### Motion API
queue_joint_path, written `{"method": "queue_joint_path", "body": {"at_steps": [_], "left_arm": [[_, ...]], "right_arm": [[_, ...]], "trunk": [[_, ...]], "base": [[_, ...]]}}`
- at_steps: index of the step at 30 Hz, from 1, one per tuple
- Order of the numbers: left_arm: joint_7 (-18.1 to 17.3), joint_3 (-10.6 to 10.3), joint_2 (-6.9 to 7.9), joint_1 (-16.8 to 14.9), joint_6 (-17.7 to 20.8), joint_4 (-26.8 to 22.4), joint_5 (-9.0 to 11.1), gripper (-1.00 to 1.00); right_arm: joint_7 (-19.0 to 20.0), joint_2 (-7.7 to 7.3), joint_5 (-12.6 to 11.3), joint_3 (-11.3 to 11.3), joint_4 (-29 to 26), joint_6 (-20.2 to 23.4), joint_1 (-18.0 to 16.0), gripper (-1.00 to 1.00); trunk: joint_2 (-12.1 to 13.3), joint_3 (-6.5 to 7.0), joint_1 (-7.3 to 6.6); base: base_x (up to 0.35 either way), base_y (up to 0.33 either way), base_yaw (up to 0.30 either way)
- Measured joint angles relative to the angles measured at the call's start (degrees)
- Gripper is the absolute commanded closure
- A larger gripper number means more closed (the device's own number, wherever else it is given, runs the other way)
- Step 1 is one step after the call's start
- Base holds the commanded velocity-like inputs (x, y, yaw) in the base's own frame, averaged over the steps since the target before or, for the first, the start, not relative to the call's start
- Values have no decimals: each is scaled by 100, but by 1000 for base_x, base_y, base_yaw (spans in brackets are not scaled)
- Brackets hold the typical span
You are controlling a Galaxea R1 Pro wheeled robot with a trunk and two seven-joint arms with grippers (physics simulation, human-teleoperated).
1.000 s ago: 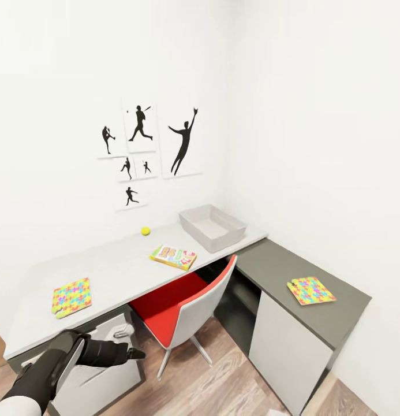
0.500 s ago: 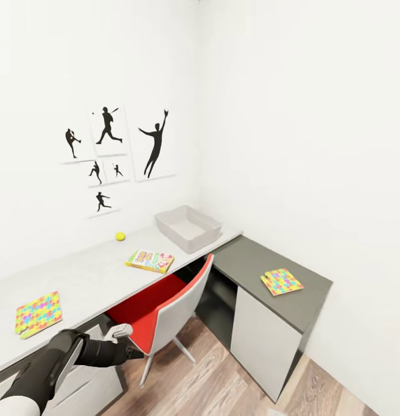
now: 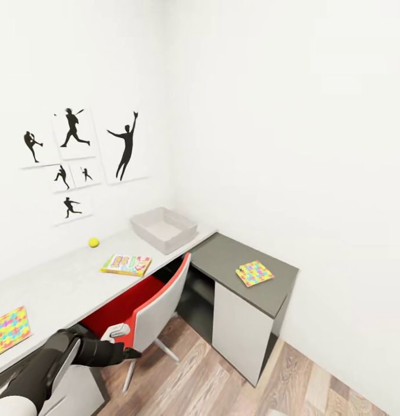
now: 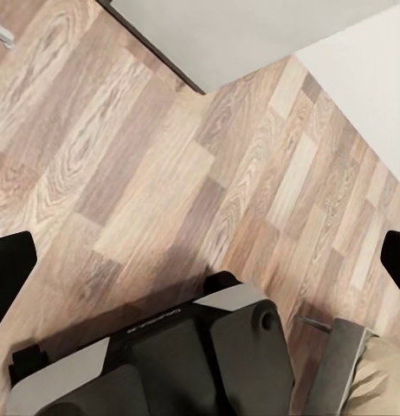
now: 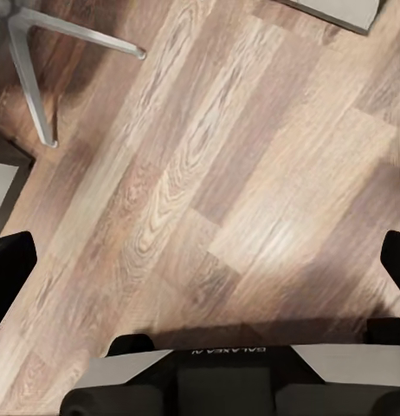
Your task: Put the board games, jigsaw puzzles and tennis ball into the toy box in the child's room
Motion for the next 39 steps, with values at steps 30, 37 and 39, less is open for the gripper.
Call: {"method": "queue_joint_path", "body": {"at_steps": [30,37,39], "left_arm": [[-12,0,86,0,19,9,25,-100],[-27,43,212,0,16,9,36,-100],[-25,149,219,0,19,8,36,-100]], "right_arm": [[171,-9,4,-247,-59,13,29,-100],[990,-26,-29,-858,-1279,1227,16,-100],[1219,-66,-54,-1296,-1821,1985,4,-100]], "trunk": [[646,290,-353],[646,291,-353],[646,290,-353]], "base": [[0,0,-280],[0,0,-280],[0,0,-280]]}}
